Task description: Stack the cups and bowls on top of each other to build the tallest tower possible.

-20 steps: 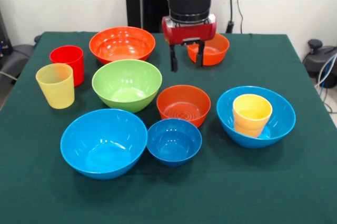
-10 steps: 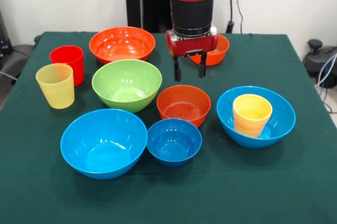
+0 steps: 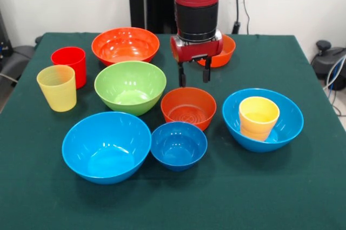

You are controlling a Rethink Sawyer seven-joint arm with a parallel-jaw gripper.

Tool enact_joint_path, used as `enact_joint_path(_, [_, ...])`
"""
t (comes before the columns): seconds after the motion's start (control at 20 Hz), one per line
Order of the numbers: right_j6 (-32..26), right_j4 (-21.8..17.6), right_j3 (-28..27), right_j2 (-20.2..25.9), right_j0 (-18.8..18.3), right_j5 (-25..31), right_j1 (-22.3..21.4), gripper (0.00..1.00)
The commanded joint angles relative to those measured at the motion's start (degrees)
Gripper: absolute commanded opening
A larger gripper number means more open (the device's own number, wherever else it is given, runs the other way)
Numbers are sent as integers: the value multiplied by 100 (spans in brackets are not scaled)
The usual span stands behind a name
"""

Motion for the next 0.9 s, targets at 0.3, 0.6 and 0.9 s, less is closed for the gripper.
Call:
enact_joint_path(0.3, [-39, -541, -379, 436, 104, -149, 77, 100])
enact_joint_path(0.6, [-150, -533, -259, 591, 112, 69, -247, 100])
enact_joint_path(0.9, [-140, -586, -265, 619, 107, 25, -211, 100])
